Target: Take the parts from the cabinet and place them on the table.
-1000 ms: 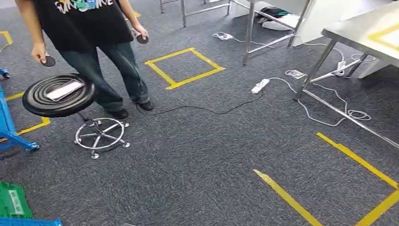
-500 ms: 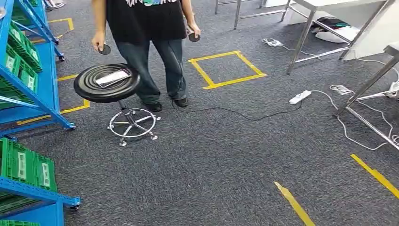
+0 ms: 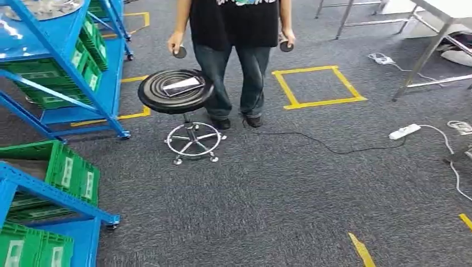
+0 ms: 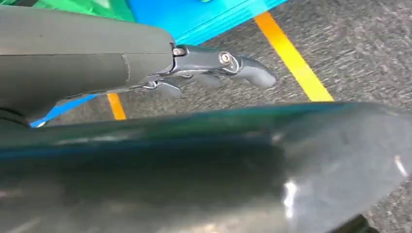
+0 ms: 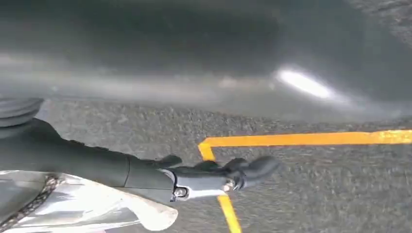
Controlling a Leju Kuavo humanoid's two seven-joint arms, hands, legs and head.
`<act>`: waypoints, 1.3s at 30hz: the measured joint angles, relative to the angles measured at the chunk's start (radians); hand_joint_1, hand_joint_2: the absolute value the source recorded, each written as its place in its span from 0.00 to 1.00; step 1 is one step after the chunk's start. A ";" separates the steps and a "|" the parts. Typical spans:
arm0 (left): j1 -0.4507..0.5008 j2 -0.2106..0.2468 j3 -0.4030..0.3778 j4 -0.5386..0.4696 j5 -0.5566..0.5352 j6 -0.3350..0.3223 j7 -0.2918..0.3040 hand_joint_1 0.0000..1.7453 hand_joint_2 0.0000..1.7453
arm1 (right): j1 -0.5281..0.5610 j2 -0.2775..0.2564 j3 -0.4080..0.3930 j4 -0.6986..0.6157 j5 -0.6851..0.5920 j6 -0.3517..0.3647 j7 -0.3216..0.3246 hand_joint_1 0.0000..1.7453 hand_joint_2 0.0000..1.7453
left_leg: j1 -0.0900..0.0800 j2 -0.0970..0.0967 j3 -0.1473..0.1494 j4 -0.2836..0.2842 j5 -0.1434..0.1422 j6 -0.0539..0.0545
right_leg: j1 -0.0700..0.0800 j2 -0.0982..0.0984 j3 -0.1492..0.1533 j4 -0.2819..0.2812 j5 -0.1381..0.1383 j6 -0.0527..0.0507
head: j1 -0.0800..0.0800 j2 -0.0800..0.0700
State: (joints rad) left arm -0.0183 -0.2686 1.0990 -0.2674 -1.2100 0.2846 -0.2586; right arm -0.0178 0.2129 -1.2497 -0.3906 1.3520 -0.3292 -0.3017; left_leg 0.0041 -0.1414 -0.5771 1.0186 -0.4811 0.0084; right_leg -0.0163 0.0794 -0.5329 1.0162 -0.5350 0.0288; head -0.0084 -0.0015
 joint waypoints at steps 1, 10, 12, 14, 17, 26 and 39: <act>0.003 0.000 0.001 0.000 0.000 0.000 0.000 0.00 0.00 | -0.001 0.000 0.000 0.000 0.000 0.000 0.000 0.00 0.00 | -0.001 -0.012 -0.004 0.000 0.003 -0.007 | -0.001 -0.013 0.002 -0.005 0.005 -0.008 | 0.000 0.000; 0.003 0.002 0.005 0.000 0.006 -0.005 -0.003 0.00 0.00 | 0.001 -0.001 0.000 0.006 0.004 -0.002 -0.002 0.00 0.00 | -0.002 0.144 -0.074 0.172 -0.046 -0.016 | 0.007 -0.153 0.025 -0.019 -0.005 -0.031 | -0.008 0.000; 0.001 0.003 0.005 0.000 0.006 -0.005 -0.003 0.00 0.00 | 0.001 -0.001 0.000 0.008 0.005 -0.002 -0.003 0.00 0.00 | -0.013 0.215 0.012 0.011 -0.004 -0.003 | 0.008 -0.176 0.037 -0.020 -0.013 -0.024 | -0.007 0.000; -0.003 0.003 0.005 0.000 0.006 -0.005 -0.003 0.00 0.00 | 0.000 -0.001 0.000 0.009 0.005 -0.002 -0.003 0.00 0.00 | -0.022 0.212 0.016 0.001 -0.010 0.004 | 0.014 -0.194 0.031 -0.018 -0.022 -0.010 | -0.005 0.000; 0.002 0.003 0.006 0.000 0.006 -0.005 -0.003 0.00 0.00 | -0.011 -0.001 0.002 0.011 0.006 -0.002 -0.004 0.00 0.00 | -0.022 0.177 0.019 -0.011 -0.005 0.018 | 0.013 -0.226 0.058 -0.025 -0.028 0.003 | -0.008 0.000; 0.001 0.002 0.007 0.000 0.006 -0.009 -0.004 0.00 0.00 | -0.002 -0.006 0.002 0.016 0.006 -0.005 -0.005 0.00 0.00 | -0.007 0.055 0.030 -0.014 -0.002 0.022 | 0.000 -0.063 -0.062 0.109 -0.010 0.017 | 0.003 0.000; 0.004 0.005 0.007 0.000 0.005 -0.016 -0.011 0.00 0.00 | 0.003 -0.007 0.002 0.023 0.007 -0.009 -0.006 0.00 0.00 | -0.001 0.133 -0.128 0.297 -0.127 -0.031 | 0.000 -0.132 0.009 -0.015 0.004 -0.032 | -0.009 0.000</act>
State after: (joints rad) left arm -0.0140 -0.2636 1.1059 -0.2674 -1.2047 0.2686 -0.2693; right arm -0.0149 0.2056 -1.2474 -0.3674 1.3592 -0.3384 -0.3078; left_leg 0.0027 -0.0079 -0.7054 1.3152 -0.6082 -0.0227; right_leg -0.0159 -0.0528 -0.5235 1.0010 -0.5309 -0.0033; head -0.0172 -0.0015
